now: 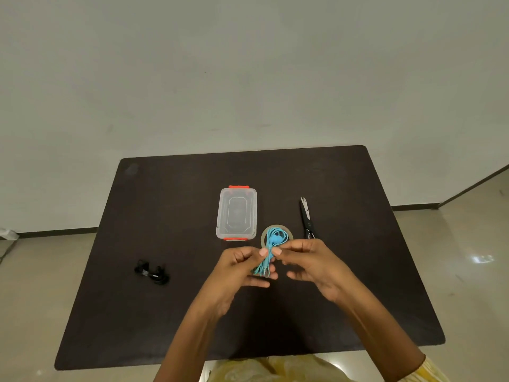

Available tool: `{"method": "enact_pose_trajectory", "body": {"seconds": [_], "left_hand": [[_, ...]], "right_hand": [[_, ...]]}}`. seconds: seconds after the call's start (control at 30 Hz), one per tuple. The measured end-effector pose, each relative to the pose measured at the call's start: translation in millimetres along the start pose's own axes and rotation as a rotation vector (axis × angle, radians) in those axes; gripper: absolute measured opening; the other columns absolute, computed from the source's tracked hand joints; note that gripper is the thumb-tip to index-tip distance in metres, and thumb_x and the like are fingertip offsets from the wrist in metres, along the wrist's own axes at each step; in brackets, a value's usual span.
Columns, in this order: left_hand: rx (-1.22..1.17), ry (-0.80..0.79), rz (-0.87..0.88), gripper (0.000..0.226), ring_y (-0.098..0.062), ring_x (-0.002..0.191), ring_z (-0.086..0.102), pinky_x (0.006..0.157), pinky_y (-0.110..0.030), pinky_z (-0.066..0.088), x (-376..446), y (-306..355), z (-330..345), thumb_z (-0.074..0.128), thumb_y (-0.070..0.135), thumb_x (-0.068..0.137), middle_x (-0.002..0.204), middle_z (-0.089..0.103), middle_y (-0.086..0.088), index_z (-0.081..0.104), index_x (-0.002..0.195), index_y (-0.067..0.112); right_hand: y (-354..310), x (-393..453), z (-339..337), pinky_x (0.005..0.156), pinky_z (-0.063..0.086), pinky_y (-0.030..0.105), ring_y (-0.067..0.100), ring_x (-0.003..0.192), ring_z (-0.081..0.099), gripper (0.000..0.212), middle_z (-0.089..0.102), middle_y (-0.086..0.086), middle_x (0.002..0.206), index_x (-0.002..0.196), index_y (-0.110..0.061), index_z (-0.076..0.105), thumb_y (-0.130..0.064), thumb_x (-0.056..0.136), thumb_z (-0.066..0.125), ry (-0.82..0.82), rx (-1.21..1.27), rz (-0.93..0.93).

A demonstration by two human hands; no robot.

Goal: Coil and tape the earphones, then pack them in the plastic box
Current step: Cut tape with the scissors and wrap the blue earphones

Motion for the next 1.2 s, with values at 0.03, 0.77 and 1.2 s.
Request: {"method": "enact_pose_trajectory", "body": {"seconds": [0.03,0.77,1.2], "left_hand": [[-0.026,0.006,0.0,0.033,-0.02,0.077,0.072,0.062,-0.025,0.057,0,0,0,0.059,0.036,0.08,0.081,0.073,-0.01,0.072,0.094,0.009],[-0.018,0.082,0.035,0.037,-0.028,0.087,0.072,0.07,-0.036,0.061,3,4,-3,0.051,0.034,0.09,0.095,0.074,-0.015,0.068,0.105,0.005],[0.026,0.001,0.157,0.029,-0.021,0.073,0.071,0.062,-0.025,0.056,2,12,4,0.059,0.033,0.085,0.073,0.07,-0.004,0.071,0.097,0.009]], "right_hand": [[-1,0,0,0.061,0.051,0.021,0.007,0.085,0.064,0.009,0.074,-0.005,0.086,0.088,-0.021,0.076,-0.022,0.079,0.074,-0.024,0.009,0.01],[-6,-5,0,0.06,0.055,0.019,0.006,0.079,0.071,0.006,0.076,0.003,0.085,0.08,-0.019,0.076,-0.017,0.082,0.071,0.022,0.065,-0.115],[-11,-6,2,0.064,0.055,0.018,0.01,0.088,0.071,0.016,0.076,0.001,0.089,0.086,-0.014,0.076,-0.025,0.075,0.076,0.087,0.121,-0.193]]}}
Point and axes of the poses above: each hand's wrist, its own x-axis towards the middle knuckle, its own z-axis out of the palm, y = z × x, the point moved 7 cm from there along x, towards the middle knuckle
